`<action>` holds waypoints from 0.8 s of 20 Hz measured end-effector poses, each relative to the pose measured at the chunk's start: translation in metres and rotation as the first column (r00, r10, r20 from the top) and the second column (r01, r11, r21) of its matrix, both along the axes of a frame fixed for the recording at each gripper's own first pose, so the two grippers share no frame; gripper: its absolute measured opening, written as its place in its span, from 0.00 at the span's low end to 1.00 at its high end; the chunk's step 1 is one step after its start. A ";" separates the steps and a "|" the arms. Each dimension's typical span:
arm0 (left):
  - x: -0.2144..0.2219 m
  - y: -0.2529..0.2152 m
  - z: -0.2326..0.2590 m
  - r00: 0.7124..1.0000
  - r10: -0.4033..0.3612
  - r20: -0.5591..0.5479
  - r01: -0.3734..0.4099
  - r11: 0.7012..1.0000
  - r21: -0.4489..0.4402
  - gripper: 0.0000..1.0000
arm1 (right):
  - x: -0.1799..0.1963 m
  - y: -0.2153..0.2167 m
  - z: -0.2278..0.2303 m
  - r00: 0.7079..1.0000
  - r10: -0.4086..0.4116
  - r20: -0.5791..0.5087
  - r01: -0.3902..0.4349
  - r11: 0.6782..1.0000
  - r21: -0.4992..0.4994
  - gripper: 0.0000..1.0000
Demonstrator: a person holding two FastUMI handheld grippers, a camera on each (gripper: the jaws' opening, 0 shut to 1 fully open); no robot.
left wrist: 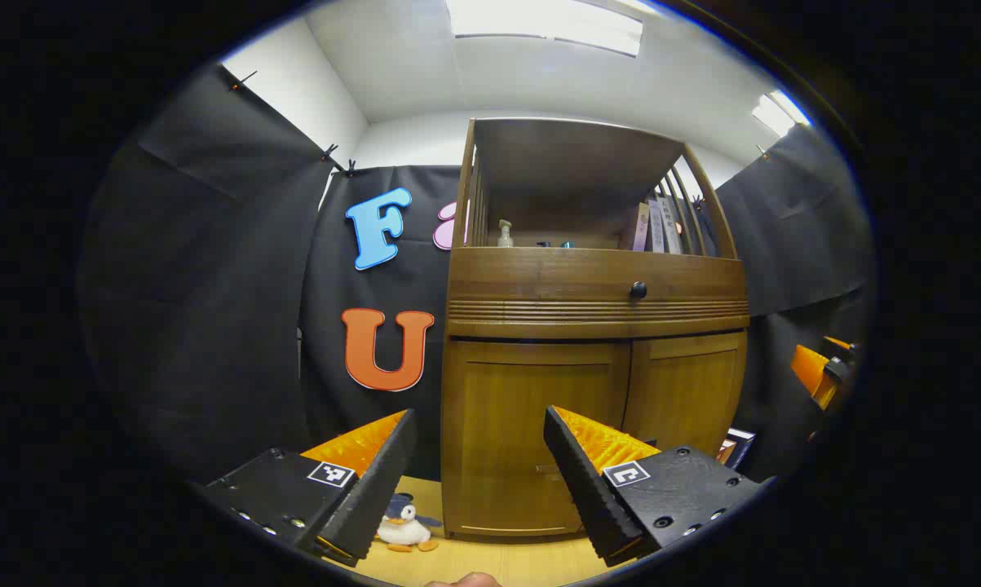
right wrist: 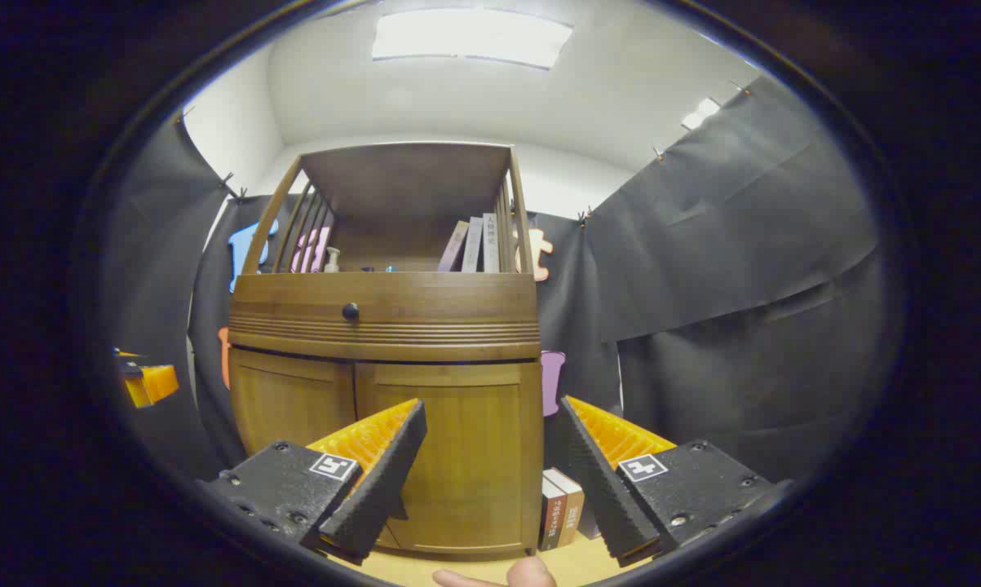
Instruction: Open the right door of the double-door shoe cabinet with the right hand, and open the left door with the left hand.
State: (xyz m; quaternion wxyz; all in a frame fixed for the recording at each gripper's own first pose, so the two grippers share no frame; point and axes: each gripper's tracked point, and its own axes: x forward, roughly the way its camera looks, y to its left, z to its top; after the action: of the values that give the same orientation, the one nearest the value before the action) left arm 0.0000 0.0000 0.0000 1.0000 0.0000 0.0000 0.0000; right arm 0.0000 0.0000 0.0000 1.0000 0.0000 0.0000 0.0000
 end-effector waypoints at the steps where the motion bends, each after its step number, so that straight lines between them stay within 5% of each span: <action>1: 0.000 -0.001 -0.006 1.000 -0.005 -0.017 0.005 1.000 -0.004 1.00 | -0.001 0.004 -0.001 1.000 0.001 -0.005 -0.001 1.000 -0.009 1.00; 9: -0.003 -0.027 -0.022 0.997 -0.046 -0.061 0.048 0.998 0.027 0.95 | 0.009 0.027 -0.017 0.994 0.086 -0.063 -0.086 0.996 -0.007 1.00; 16: -0.011 -0.031 -0.028 0.995 -0.022 -0.094 0.018 0.999 -0.041 0.95 | 0.018 0.035 -0.039 0.982 0.160 -0.104 -0.161 0.987 0.000 1.00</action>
State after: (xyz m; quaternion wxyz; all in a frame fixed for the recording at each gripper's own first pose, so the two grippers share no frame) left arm -0.0112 -0.0308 -0.0278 0.9986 -0.0199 0.0472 -0.0100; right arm 0.0184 0.0347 -0.0386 0.9954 -0.0039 0.0517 0.0805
